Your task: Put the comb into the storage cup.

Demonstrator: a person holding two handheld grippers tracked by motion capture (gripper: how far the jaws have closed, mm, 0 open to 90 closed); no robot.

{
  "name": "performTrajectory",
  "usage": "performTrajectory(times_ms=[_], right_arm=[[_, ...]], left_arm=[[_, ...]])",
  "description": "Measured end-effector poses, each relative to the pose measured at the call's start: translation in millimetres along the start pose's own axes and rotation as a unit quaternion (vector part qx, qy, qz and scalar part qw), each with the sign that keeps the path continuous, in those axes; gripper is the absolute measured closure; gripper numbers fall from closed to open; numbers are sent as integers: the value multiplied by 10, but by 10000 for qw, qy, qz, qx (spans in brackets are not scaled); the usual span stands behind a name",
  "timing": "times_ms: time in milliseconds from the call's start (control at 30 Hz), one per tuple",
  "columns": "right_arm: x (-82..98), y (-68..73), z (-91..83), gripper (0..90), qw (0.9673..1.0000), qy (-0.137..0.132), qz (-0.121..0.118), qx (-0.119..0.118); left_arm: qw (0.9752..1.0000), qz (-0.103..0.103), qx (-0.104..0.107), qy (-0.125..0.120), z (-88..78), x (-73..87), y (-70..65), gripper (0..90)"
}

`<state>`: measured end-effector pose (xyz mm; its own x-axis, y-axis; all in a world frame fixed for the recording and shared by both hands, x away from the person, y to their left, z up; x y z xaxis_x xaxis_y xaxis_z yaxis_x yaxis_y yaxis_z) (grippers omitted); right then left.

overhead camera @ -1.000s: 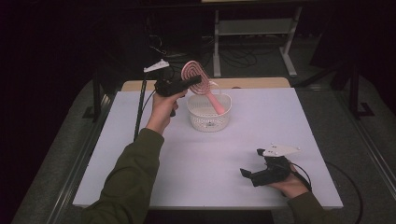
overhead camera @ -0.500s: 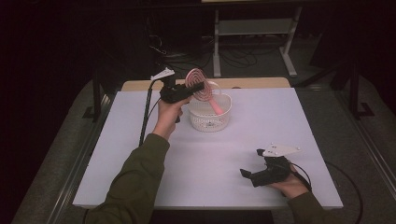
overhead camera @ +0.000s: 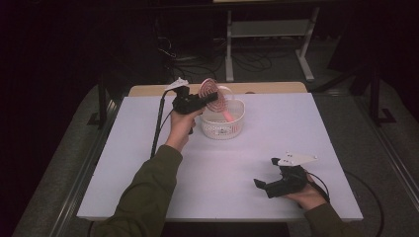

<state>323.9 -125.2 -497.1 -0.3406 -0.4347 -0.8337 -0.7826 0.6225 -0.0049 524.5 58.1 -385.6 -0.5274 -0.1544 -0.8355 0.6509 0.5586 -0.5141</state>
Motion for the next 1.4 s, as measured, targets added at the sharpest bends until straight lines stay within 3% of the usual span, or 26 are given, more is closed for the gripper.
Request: performTrajectory(times_ms=[533, 933, 1400], right_arm=[[1, 1, -2, 0, 10000, -2, -3, -3], [3, 6, 0, 0, 10000, 7, -14, -17], [4, 8, 0, 0, 10000, 11, -17, -19]], left_arm=[[9999, -90, 17, 99, 9, 85, 65, 640], [9996, -227, 25, 177, -73, 118, 249, 622], [9993, -265, -9, 272, -120, 155, 346, 610]])
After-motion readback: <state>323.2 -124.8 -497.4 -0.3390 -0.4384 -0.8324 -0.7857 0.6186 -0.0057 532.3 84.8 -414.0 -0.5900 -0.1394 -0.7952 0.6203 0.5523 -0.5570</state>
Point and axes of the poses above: each handheld gripper's, and its own axes: z roughly forward along the jaws, x roughly out of its underside, y roughly to its left, the point moved 10 cm from there along z, roughly forward along the jaws, and after that the axes turned 9 degrees about -z, right-handed, at the moved point
